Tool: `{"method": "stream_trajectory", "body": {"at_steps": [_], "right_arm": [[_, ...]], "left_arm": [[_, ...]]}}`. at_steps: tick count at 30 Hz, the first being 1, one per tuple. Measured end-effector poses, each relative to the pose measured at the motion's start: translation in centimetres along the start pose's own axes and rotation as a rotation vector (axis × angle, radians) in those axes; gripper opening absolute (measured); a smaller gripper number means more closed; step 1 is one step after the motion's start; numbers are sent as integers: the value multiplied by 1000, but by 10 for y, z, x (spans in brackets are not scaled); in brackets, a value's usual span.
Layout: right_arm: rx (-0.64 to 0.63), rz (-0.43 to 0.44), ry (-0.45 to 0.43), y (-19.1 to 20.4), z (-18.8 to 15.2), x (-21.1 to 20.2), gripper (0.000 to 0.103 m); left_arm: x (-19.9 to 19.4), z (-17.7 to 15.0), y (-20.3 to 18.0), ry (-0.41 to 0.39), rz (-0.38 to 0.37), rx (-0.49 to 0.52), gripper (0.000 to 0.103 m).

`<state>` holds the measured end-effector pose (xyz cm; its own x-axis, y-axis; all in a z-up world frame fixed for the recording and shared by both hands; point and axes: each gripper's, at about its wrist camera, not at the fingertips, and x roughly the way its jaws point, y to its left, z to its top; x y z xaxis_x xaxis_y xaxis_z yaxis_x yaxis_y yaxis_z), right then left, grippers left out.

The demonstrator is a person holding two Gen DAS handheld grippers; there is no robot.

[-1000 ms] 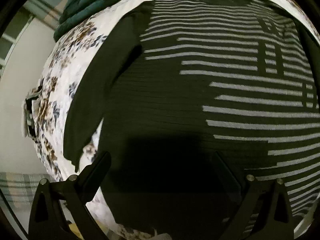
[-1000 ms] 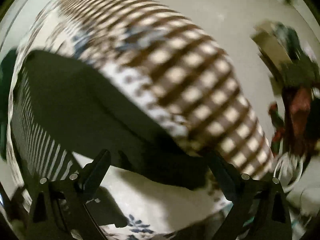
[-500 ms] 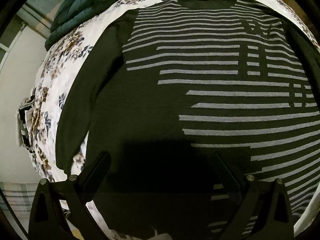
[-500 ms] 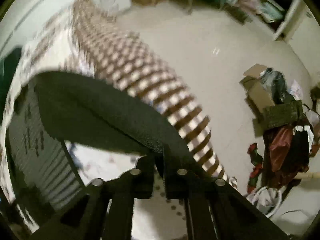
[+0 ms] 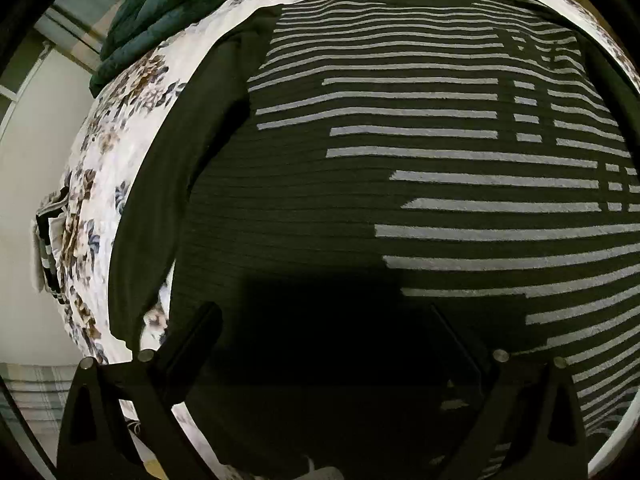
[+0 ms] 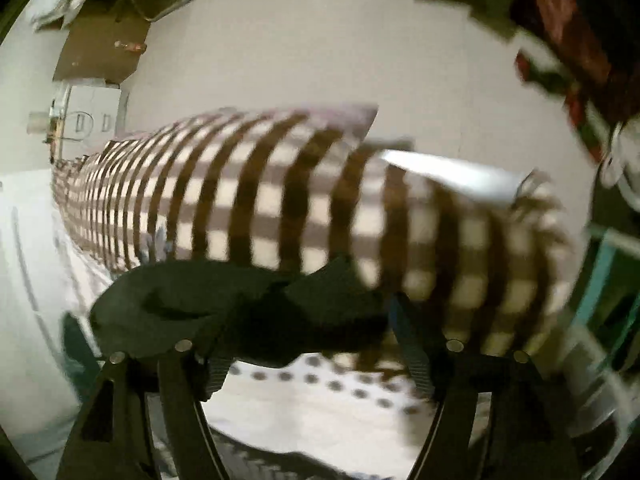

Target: Fold small clothes

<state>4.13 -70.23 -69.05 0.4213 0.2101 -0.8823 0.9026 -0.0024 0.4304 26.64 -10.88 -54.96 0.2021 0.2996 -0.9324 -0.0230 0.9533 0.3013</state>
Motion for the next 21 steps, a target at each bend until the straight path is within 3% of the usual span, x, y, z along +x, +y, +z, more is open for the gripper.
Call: {"method": "stream_trajectory", "body": {"at_steps": [2, 3, 8, 12, 15, 21], "right_arm": [[-44, -49, -37, 12, -5, 4, 45], [-67, -68, -57, 18, -8, 4, 12], [-168, -81, -207, 62, -32, -43, 11], [-386, -56, -256, 142, -68, -76, 11], [-585, -9, -230, 221, -119, -73, 11], [-840, 129, -29, 363, -264, 13, 11]], "left_arm": [[1, 0, 1, 1, 2, -1, 103], [1, 0, 1, 1, 3, -2, 103], [3, 1, 17, 7, 10, -50, 103], [6, -1, 45, 24, 21, -128, 103], [8, -6, 68, 35, 39, -184, 103], [15, -21, 126, 47, 76, -278, 103]]}}
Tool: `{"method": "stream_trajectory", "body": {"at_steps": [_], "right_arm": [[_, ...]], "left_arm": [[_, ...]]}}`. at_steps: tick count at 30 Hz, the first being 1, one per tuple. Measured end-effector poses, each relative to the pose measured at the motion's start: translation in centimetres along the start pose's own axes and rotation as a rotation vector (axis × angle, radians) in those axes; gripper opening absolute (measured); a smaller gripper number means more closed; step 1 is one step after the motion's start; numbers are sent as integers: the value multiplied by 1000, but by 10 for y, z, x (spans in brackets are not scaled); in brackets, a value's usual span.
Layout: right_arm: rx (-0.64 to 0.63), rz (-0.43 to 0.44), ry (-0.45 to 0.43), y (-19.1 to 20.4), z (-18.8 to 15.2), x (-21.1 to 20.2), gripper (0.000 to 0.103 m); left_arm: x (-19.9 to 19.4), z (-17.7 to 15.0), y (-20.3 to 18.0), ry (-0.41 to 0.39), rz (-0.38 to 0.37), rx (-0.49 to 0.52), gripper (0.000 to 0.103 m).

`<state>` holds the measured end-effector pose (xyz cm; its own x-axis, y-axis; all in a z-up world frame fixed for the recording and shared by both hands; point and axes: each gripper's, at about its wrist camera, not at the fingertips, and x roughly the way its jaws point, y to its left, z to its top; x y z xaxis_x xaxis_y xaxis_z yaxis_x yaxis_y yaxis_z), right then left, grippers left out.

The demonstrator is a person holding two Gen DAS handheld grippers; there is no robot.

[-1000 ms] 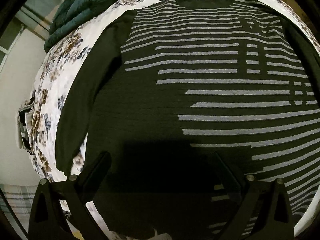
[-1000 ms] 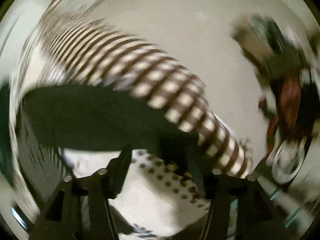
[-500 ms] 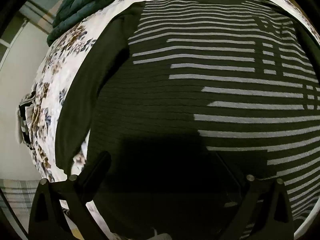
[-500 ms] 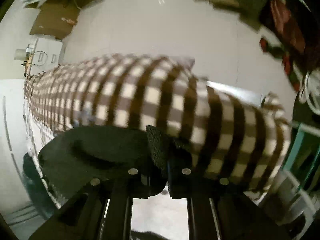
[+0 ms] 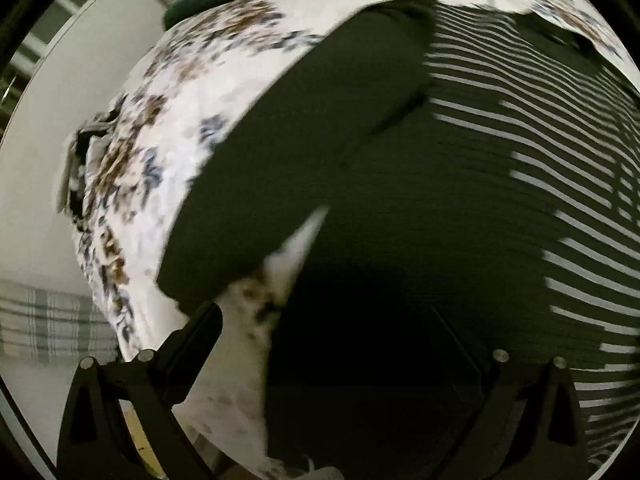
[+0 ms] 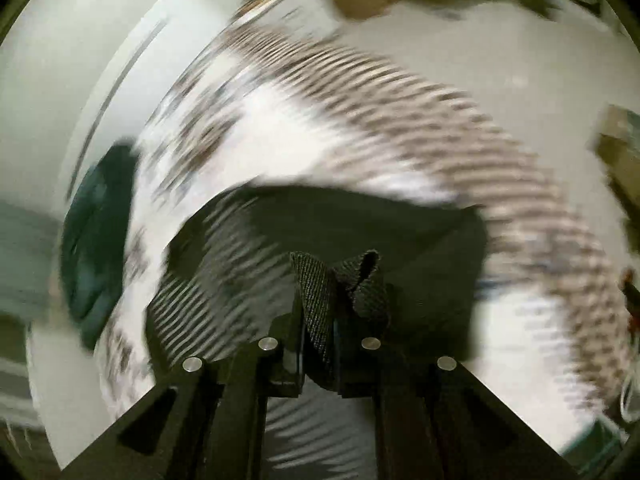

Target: Fold small clothes

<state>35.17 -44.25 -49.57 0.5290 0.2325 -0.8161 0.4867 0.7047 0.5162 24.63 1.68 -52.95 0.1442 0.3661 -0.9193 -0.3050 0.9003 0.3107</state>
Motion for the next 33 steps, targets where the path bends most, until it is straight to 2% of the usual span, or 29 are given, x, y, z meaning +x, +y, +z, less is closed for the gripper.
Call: {"method": "stream_trajectory", "body": {"at_steps": [4, 6, 10, 12, 14, 15, 16, 18, 22, 25, 28, 30, 33], "right_arm": [[-139, 99, 69, 130, -33, 78, 11], [-243, 135, 125, 205, -63, 122, 11], [-480, 120, 222, 321, -141, 201, 11], [-611, 73, 314, 357, -184, 243, 11], [-651, 3, 413, 361, -212, 278, 14], [-647, 0, 447, 361, -219, 287, 18], [-634, 15, 474, 356, -221, 290, 31], [-574, 53, 493, 335, -221, 278, 47], [-478, 60, 466, 278, -206, 227, 67], [-411, -12, 464, 224, -196, 192, 68], [-322, -17, 500, 199, -183, 192, 68], [-308, -27, 473, 200, -170, 203, 68], [-366, -39, 478, 230, -165, 250, 68]], "left_arm": [[8, 3, 37, -17, 34, -41, 103], [17, 5, 55, -14, 42, -67, 103], [36, 11, 80, -8, 40, -107, 103], [42, 15, 87, -5, 38, -113, 103], [48, 19, 98, -11, 30, -124, 103], [49, 20, 103, -13, 27, -130, 103], [51, 21, 111, -8, 20, -138, 103], [52, 20, 126, 5, 0, -163, 103], [54, 12, 162, 36, -17, -206, 103], [59, 4, 192, 62, -9, -230, 103], [70, -4, 216, 73, 15, -251, 103], [80, -9, 228, 88, 38, -264, 103], [96, -15, 242, 123, 37, -315, 103]]}}
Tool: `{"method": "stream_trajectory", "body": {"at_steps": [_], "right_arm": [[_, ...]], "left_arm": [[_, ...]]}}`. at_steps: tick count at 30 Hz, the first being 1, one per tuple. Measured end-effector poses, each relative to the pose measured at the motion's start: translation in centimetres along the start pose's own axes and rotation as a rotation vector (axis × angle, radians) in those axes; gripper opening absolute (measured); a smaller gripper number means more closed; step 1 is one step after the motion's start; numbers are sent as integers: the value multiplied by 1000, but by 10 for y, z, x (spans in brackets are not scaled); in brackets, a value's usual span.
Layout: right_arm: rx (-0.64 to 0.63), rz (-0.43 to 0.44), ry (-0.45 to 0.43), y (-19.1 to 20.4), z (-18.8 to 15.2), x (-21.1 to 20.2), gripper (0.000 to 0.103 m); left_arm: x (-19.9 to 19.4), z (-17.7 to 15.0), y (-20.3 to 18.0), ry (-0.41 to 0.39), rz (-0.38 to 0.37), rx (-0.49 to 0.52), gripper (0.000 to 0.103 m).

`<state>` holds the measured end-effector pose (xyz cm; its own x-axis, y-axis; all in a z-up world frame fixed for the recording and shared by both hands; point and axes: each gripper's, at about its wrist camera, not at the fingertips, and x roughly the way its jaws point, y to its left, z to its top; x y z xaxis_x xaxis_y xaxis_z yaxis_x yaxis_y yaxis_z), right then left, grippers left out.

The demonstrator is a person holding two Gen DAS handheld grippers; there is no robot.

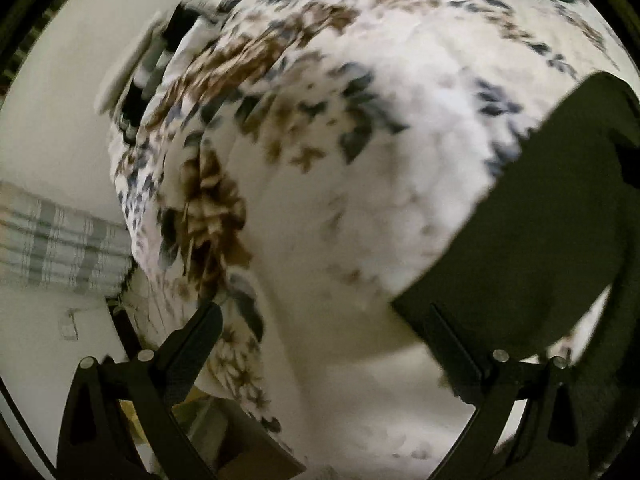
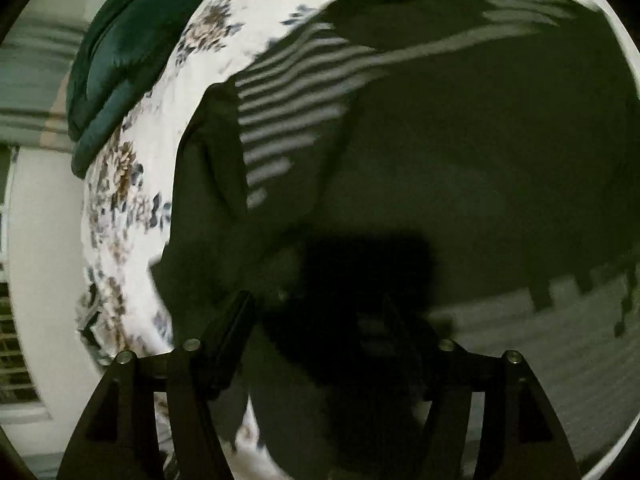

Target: Fold small clothes

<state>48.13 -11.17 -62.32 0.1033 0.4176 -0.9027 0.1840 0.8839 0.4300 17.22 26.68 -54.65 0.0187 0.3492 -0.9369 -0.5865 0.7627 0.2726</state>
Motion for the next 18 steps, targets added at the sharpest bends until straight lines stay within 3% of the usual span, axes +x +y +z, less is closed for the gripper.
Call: {"method": "stream_trajectory", "body": {"at_steps": [3, 5, 8, 11, 18], "right_arm": [[-10, 80, 89, 34, 41, 49, 68], [-24, 163, 35, 59, 66, 48, 68], [-36, 286, -82, 79, 87, 13, 68], [-77, 231, -152, 77, 79, -22, 68], [-137, -13, -51, 15, -23, -41, 72]], "left_arm": [[9, -1, 6, 19, -9, -28, 103], [12, -2, 8, 21, -10, -34, 103], [16, -4, 11, 34, -28, -43, 103], [17, -8, 14, 54, -84, -61, 103], [33, -17, 25, 125, -335, -170, 103]]}}
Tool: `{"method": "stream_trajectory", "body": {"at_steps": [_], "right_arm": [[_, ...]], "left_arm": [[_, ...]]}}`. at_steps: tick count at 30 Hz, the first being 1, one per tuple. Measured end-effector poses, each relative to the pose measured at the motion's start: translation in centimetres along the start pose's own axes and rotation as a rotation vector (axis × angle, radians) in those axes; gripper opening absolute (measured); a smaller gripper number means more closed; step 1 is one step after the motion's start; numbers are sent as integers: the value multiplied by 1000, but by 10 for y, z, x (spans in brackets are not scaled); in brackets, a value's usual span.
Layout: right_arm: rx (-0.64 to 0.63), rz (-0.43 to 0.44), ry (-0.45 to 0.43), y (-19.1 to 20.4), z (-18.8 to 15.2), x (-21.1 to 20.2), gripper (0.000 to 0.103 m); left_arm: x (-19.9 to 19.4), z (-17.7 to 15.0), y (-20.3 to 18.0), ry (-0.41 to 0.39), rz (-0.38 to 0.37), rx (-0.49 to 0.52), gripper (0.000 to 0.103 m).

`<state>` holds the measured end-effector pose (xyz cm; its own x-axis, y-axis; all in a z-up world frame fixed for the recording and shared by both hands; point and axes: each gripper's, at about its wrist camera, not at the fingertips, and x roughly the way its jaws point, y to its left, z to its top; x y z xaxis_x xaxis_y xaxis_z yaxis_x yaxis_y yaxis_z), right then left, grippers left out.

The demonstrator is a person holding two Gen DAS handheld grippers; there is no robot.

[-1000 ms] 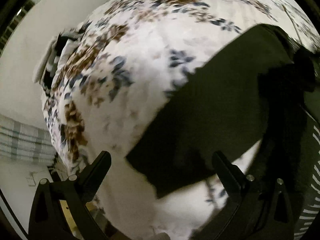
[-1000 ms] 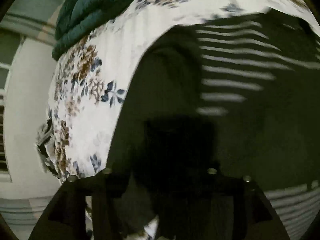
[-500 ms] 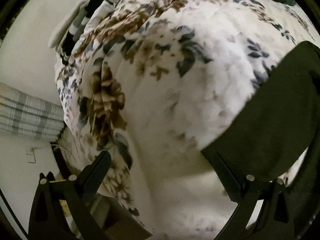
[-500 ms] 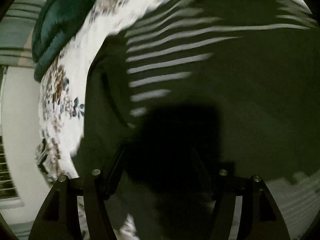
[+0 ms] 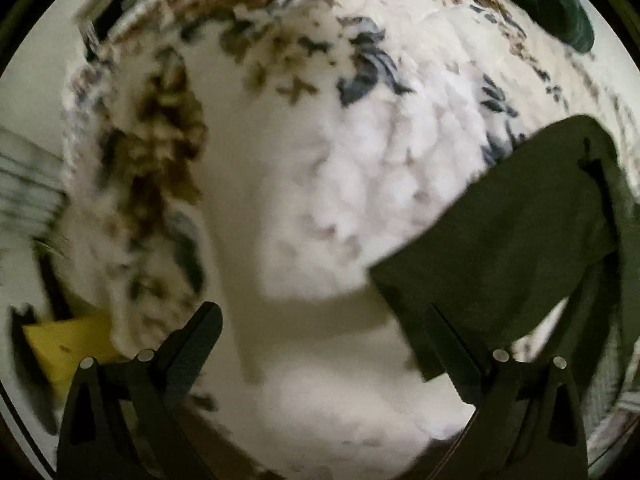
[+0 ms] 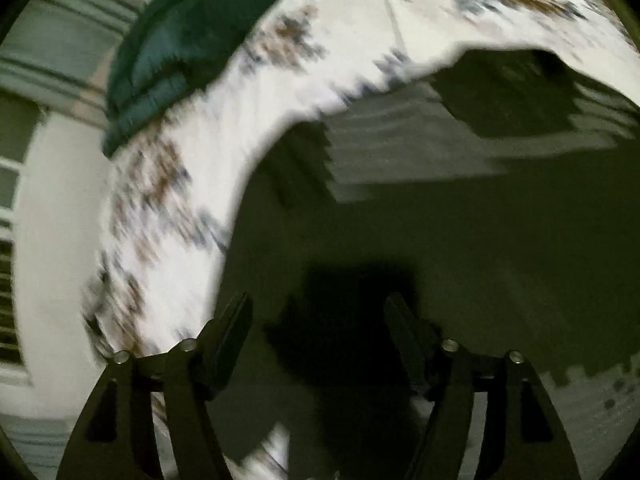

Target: Fold small clothes

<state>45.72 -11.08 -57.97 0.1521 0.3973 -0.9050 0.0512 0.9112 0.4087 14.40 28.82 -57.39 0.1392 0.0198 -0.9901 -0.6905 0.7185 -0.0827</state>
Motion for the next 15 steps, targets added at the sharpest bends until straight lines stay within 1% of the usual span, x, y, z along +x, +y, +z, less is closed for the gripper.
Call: {"method": "stream_trajectory", "body": {"at_steps": [2, 4, 5, 6, 7, 8, 9, 10, 11, 13, 14, 15], "right_arm": [[35, -38, 53, -24, -36, 1, 72], [100, -47, 95, -53, -65, 4, 72], [122, -55, 110, -63, -76, 6, 72], [143, -77, 125, -75, -88, 9, 72], [163, -94, 130, -85, -97, 11, 72], [171, -100, 131, -90, -103, 12, 72], [177, -108, 133, -95, -108, 14, 72], [181, -114, 132, -100, -112, 13, 72], [180, -118, 131, -101, -113, 12, 72], [160, -126, 131, -101, -114, 10, 72], [144, -126, 129, -99, -114, 9, 72], [132, -127, 126, -95, -111, 8, 72]], "left_arm": [[15, 2, 1, 36, -63, -23, 103], [29, 7, -3, 62, -137, -50, 91], [34, 10, -6, 65, -158, -54, 87], [36, 13, -11, 63, -184, -52, 77], [37, 17, -21, 46, -196, -37, 62], [36, 19, -28, 30, -177, -19, 52], [33, 22, -34, 17, -159, -5, 28], [28, 26, -36, 4, -151, -8, 9], [21, 30, -34, -12, -152, -22, 7], [7, 39, -22, -34, -186, -66, 3], [-3, 46, -11, -63, -213, -90, 3], [-13, 54, -4, -87, -222, -96, 3]]}}
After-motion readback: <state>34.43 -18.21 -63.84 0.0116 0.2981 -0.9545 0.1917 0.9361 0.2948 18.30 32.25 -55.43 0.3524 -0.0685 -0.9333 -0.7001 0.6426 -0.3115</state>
